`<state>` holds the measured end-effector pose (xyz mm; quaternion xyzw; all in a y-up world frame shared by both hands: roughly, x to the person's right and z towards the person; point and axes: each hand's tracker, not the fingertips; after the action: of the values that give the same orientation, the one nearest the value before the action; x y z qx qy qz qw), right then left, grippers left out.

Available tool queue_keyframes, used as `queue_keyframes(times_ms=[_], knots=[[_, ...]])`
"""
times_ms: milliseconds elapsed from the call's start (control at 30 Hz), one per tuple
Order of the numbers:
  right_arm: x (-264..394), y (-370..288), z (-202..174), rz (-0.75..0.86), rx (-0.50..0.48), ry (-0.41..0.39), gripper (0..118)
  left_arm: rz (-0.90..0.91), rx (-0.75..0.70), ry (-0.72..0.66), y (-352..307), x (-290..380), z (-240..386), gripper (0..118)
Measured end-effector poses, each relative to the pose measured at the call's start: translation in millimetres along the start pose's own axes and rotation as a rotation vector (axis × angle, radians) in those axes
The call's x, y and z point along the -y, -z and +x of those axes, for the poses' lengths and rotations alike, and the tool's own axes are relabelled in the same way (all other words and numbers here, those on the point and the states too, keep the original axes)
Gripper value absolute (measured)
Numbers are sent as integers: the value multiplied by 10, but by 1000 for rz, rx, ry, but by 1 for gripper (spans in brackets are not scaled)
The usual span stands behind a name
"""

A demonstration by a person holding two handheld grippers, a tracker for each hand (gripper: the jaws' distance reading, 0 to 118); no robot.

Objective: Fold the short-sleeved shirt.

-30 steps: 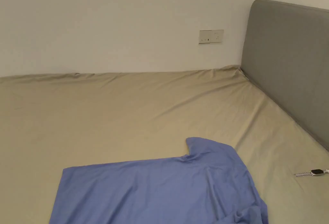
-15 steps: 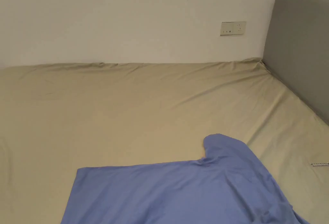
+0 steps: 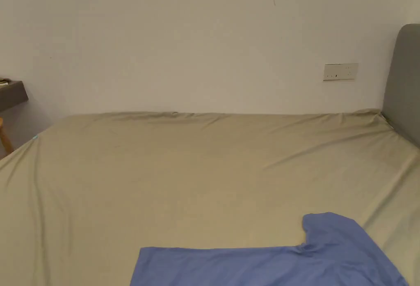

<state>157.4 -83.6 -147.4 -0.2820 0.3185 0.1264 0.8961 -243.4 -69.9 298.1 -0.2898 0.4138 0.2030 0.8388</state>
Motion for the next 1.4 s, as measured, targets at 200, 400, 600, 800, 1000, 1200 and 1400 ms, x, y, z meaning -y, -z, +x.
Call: queue_keyframes(times_ms=[200, 400, 600, 800, 1000, 1200, 1400], knots=[[-710, -478, -292, 417, -93, 63, 45, 541, 115, -58, -574, -424, 318, 17], [-793, -391, -725, 384, -224, 34, 2, 457, 202, -50, -348, -507, 584, 0], [-730, -56, -806, 287, -228, 15, 2, 269, 191, -60, 275, -756, 481, 0], [-851, 394, -827, 214, -213, 19, 2, 8, 62, -69, 1619, -1429, 244, 7], [-879, 908, -932, 143, -197, 19, 2, -220, -81, -100, 2812, -1528, 46, 83], [-936, 1403, -944, 75, -178, 7, 4, -224, -127, -149, 3149, -1404, -33, 53], [-1324, 2259, -752, -108, -165, 39, 118, -253, -17, -96, 3075, -1443, 48, 1]])
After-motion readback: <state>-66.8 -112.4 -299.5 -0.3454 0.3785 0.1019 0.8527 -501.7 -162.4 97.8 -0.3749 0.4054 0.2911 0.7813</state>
